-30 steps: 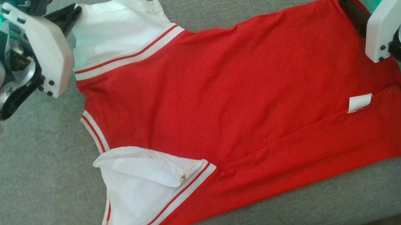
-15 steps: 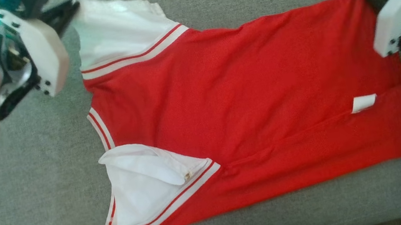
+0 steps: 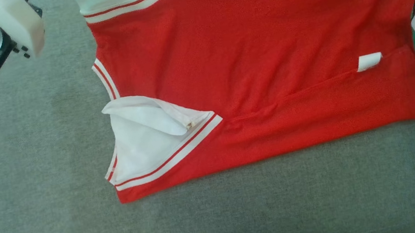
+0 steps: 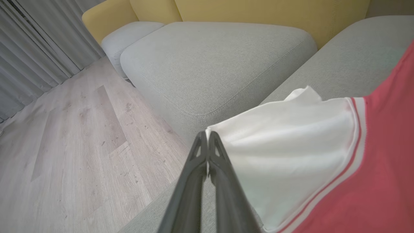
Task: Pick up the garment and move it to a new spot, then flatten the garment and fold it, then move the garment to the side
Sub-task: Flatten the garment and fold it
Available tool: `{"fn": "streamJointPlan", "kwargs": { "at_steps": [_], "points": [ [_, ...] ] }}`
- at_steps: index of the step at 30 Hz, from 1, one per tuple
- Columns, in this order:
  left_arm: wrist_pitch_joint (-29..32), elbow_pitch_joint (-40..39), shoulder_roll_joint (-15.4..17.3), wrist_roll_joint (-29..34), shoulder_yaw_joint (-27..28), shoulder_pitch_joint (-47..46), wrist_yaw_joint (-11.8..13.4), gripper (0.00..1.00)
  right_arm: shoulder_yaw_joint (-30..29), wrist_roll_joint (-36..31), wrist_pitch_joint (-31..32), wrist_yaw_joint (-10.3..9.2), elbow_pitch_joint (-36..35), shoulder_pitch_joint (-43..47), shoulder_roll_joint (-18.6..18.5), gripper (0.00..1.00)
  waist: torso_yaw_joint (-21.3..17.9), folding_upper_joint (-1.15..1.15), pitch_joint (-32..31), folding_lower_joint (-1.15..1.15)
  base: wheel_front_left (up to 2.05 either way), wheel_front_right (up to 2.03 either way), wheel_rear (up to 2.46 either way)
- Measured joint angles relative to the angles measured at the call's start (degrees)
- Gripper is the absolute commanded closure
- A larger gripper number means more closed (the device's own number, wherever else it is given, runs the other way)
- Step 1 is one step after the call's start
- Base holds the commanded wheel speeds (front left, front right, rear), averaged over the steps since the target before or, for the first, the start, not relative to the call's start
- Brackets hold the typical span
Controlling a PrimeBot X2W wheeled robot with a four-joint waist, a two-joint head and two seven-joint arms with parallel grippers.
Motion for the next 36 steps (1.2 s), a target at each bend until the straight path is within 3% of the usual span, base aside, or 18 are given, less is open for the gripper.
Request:
{"fn": "streamJointPlan", "kwargs": {
  "at_steps": [8, 24, 36],
  "points": [
    [-4.12, -1.35, -0.4, -2.93, 0.09, 5.92, 0.58, 1.0, -3.28, 0.69, -2.6, 0.0, -0.67, 5.74, -0.16, 1.0, 2.12, 0.0, -2.45, 0.0, 0.0, 0.0, 0.0],
    [-8.06, -20.78, 4.77, -7.97, -2.33, 27.69, 10.28, 1.0, -13.17, 1.01, -3.68, 0.0, -7.8, 25.47, 0.01, 1.0, 8.32, 0.0, -8.7, -0.01, 0.0, 0.0, 0.0],
    [-7.99, -27.54, 6.32, -10.26, -4.9, 36.26, 15.08, 1.0, -18.61, -1.2, -1.72, 0.0, -14.3, 35.41, 4.08, 1.0, 8.61, 0.0, -9.45, 0.0, 0.0, 0.0, 0.0]
  ]
}}
